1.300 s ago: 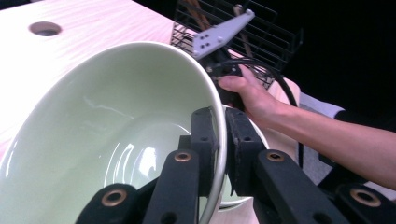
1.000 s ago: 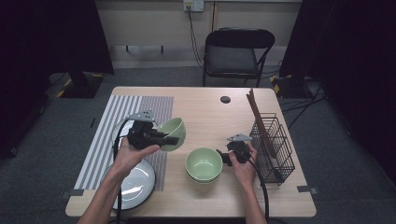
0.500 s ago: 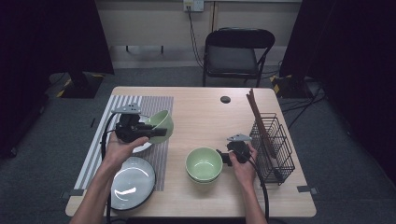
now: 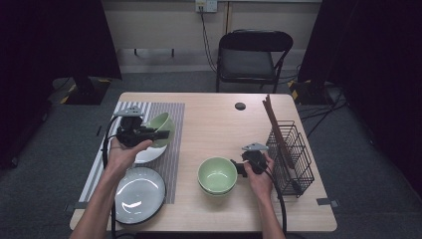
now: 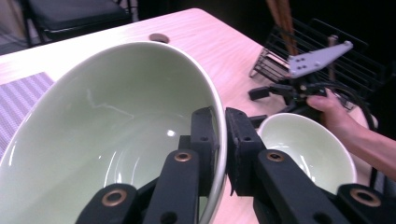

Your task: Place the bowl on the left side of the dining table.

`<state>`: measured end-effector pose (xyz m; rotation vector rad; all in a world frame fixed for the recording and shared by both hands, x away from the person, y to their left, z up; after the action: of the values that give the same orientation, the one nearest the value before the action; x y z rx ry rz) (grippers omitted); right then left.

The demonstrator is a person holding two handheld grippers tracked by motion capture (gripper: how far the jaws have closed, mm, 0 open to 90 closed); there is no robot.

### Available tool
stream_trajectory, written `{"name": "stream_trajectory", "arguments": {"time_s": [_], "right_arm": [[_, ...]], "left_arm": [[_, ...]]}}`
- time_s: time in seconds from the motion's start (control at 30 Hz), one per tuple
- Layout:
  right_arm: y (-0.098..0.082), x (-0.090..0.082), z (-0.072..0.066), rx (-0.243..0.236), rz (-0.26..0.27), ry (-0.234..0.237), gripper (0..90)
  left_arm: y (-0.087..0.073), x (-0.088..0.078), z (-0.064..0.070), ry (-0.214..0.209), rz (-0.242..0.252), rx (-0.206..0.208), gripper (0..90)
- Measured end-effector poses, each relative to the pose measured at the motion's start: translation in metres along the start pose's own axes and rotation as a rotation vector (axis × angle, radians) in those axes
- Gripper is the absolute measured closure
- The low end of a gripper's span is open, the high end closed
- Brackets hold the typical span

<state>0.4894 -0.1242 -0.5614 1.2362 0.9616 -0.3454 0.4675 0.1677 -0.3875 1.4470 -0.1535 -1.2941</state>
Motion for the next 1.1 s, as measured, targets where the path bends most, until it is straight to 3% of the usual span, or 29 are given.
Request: {"name": "stream_trajectory", "arguments": {"time_s": [0.13,0.2,0.33,0.4,0.7,1.1], "right_arm": [[0.0,0.0,0.0,0.0,0.0,0.0,17.9],[0.0,0.0,0.0,0.0,0.0,0.0,17.9],[0.0,0.0,0.0,0.001,0.0,0.0,17.9],[0.0,0.0,0.0,0.0,0.0,0.0,17.9],[0.0,0.0,0.0,0.0,0.0,0.0,17.9],[0.0,0.0,0.0,0.001,0.0,0.0,17.9]], "left_arm": [[0.0,-0.002,-0.008,0.03,0.005,-0.014,82.8],[0.0,-0.003,-0.018,0.074,-0.002,-0.031,82.8],[-0.002,-0.003,-0.029,0.096,-0.006,-0.065,82.7],[-0.005,-0.003,-0.04,0.137,-0.01,-0.105,82.8],[-0.018,-0.002,-0.069,0.225,-0.045,-0.165,82.8],[-0.043,0.007,-0.099,0.302,-0.082,-0.245,82.7]]}}
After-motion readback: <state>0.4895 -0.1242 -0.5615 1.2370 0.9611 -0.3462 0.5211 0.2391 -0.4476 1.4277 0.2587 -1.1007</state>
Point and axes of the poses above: each handheld gripper's, and its own axes: x roughly forward along the jaws, y roughly out of its top, z roughly to its right, the point moved 9 cm from there along x, roughly forward along the jaws, and after that the axes turned 8 degrees about -z, right-handed, at the moved point
